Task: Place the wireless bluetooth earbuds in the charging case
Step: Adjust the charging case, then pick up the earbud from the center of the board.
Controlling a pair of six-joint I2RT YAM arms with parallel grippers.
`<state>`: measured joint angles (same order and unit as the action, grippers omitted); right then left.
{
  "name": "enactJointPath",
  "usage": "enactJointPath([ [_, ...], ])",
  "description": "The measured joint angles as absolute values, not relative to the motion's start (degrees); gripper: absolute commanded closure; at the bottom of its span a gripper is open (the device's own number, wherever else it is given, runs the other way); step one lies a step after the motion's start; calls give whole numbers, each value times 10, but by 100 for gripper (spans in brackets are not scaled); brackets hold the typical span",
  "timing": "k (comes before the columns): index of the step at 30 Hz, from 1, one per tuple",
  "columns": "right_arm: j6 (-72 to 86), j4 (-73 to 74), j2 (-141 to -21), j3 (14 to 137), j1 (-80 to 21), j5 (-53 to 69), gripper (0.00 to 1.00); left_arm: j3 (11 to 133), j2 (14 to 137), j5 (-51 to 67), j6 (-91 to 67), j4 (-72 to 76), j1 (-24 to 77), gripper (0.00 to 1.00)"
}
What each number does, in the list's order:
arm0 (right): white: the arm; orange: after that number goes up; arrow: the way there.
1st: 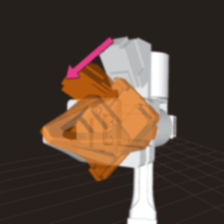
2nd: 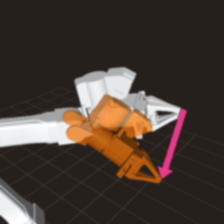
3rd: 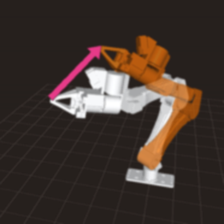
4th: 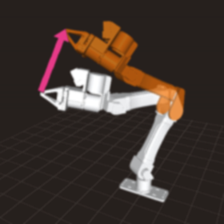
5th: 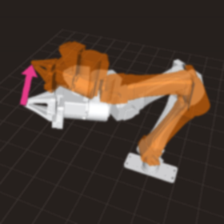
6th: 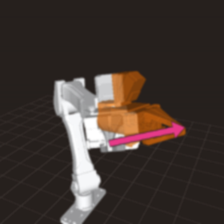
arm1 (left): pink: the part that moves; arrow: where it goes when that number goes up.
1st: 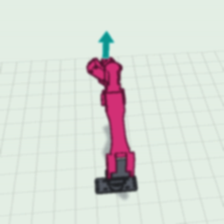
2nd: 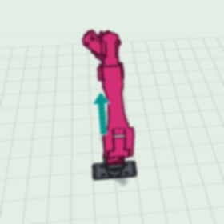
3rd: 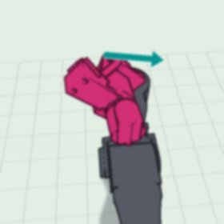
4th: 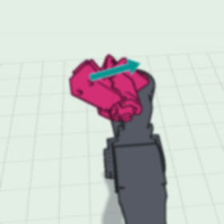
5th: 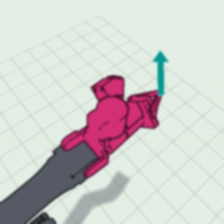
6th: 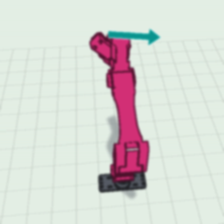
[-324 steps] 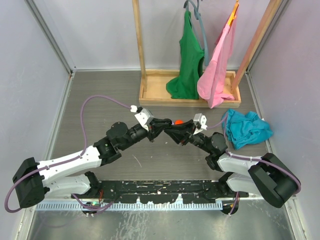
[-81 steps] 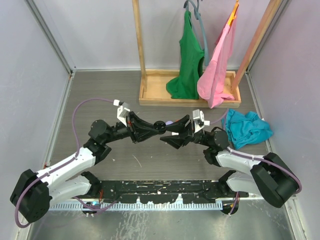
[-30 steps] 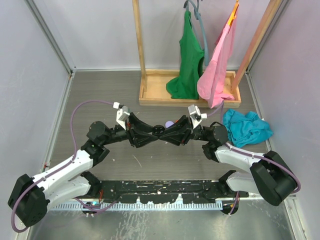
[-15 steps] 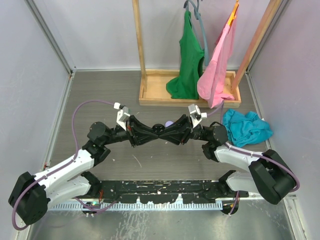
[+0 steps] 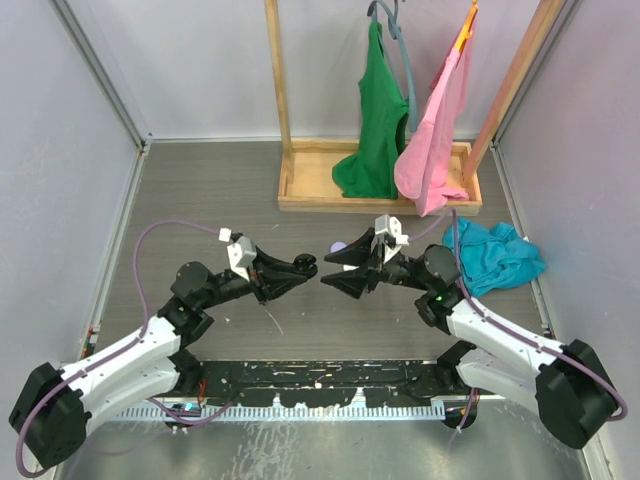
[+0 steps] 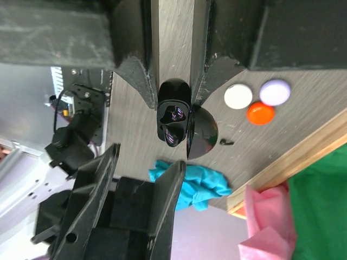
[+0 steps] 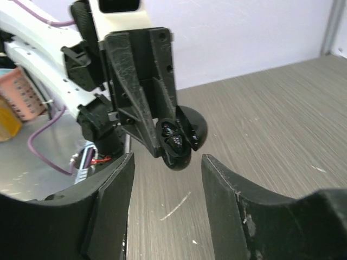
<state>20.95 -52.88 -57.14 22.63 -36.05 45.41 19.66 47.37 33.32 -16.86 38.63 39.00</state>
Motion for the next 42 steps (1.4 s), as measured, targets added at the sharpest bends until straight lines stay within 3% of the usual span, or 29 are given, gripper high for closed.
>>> enactJointPath([
  [11, 97, -184, -526, 267, -357, 173, 40, 162, 400, 266, -74, 326, 390, 100],
  [20, 105, -78, -603, 267, -295, -37, 45, 151, 396, 237, -51, 305, 390, 99],
  [28, 127, -62, -704, 282, -207, -97, 51, 151, 398, 226, -51, 287, 390, 96],
  [42, 139, -29, -834, 365, -159, -82, 63, 151, 389, 211, -51, 273, 390, 98],
])
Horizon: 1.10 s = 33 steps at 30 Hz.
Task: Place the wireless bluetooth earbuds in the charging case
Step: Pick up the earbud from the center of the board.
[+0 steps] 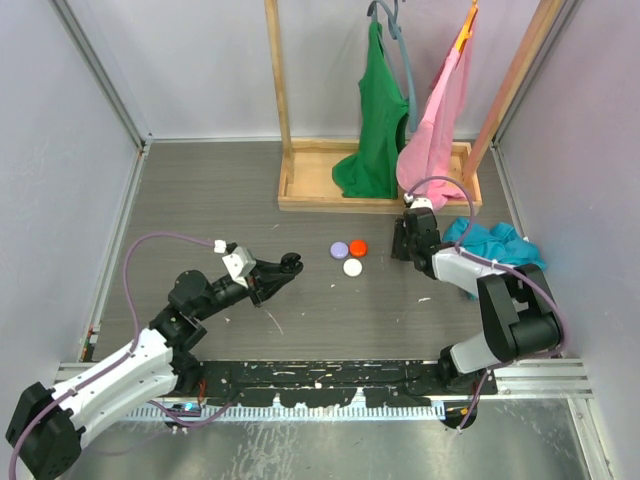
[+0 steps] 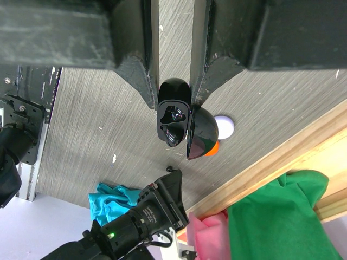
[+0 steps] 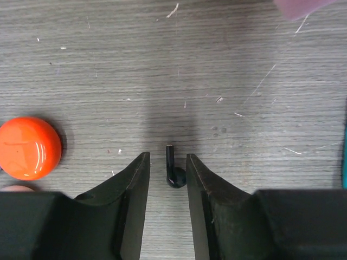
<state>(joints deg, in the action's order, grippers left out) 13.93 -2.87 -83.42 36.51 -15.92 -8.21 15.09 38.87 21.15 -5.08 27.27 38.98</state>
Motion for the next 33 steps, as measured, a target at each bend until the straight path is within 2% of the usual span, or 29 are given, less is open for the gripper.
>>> enactJointPath([
  [7, 143, -7, -875, 389, -155, -49, 75, 151, 378, 208, -51, 271, 390, 99],
  [11, 145, 1, -876, 391, -155, -31, 88, 151, 373, 207, -51, 270, 390, 99],
  [13, 151, 7, -874, 391, -155, -15, 90, 151, 370, 206, -51, 270, 390, 98],
  [21, 157, 52, -864, 396, -199, 25, 92, 151, 365, 201, -51, 269, 390, 98],
  [33, 137, 108, -817, 413, -407, 44, 88, 139, 337, 176, -52, 265, 390, 98],
])
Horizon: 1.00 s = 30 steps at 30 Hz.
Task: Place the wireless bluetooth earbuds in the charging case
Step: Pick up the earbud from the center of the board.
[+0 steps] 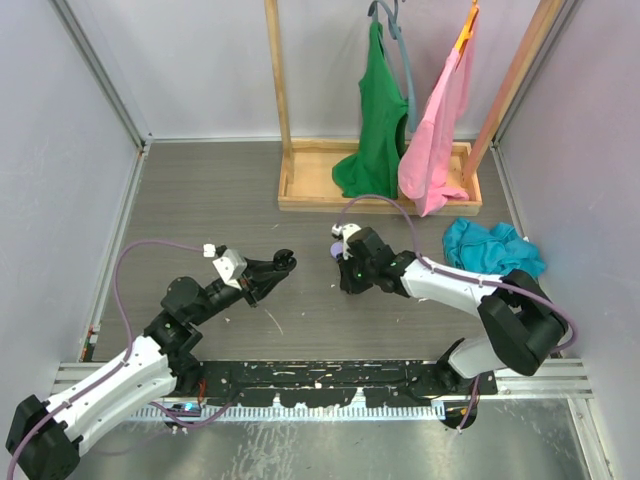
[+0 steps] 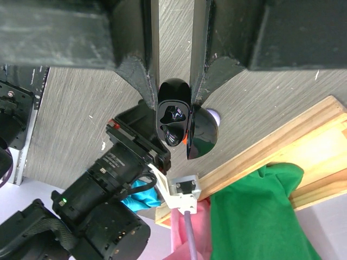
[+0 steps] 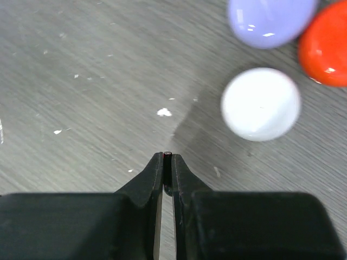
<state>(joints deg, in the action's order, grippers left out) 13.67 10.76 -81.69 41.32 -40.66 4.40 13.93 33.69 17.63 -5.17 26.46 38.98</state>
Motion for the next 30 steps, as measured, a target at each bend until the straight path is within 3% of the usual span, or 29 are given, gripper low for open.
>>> enactJointPath([
  [11, 90, 118, -890, 449, -501, 60, 78, 129, 314, 144, -52, 260, 390, 99],
  [23, 61, 164, -900, 469, -521, 43, 52, 128, 315, 136, -52, 261, 390, 99],
  [30, 59, 200, -895, 473, -524, 13, 48, 128, 317, 136, -52, 261, 390, 99],
])
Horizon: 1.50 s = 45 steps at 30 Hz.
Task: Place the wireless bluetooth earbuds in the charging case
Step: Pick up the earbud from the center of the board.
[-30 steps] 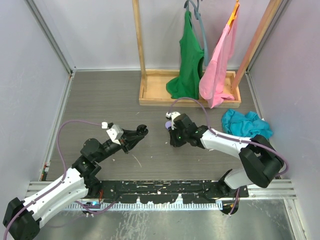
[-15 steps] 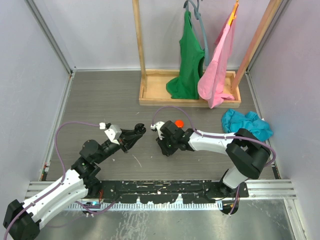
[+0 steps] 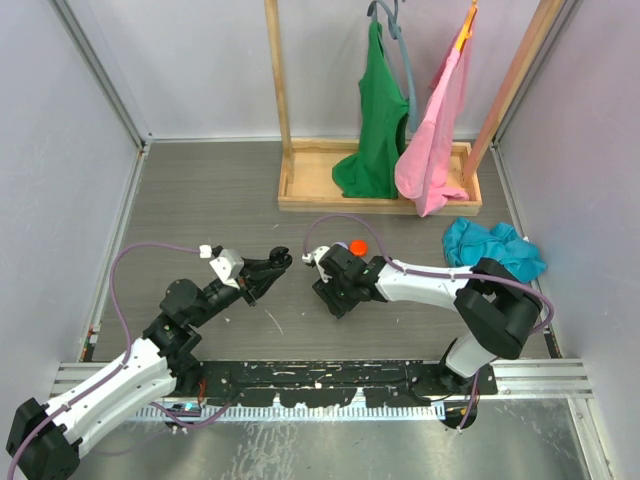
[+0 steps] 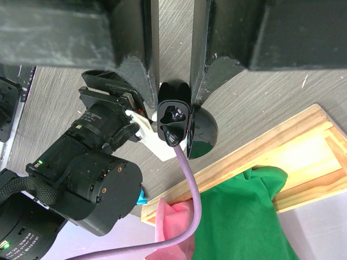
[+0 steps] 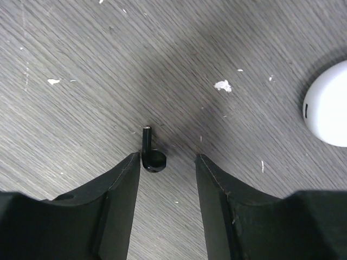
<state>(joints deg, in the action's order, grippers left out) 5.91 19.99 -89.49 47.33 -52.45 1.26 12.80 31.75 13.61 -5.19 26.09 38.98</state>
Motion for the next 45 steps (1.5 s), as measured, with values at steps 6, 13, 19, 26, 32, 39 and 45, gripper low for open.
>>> enactJointPath([
  [6, 59, 218, -895, 476, -526, -16, 47, 128, 317, 136, -52, 261, 390, 99],
  [13, 61, 247, -895, 488, -526, -75, 45, 128, 320, 136, -52, 262, 390, 99],
  [19, 71, 254, -895, 497, -526, -150, 42, 128, 320, 136, -52, 262, 390, 99],
  [26, 95, 265, -863, 497, -522, -224, 39, 126, 318, 132, -52, 263, 390, 99],
  [32, 135, 257, -839, 509, -519, -229, 34, 124, 318, 132, -52, 262, 390, 99],
  [39, 163, 236, -875, 513, -519, -233, 31, 124, 311, 130, -52, 261, 390, 99],
  [45, 173, 235, -893, 513, -519, -226, 31, 124, 309, 128, -52, 261, 390, 99],
])
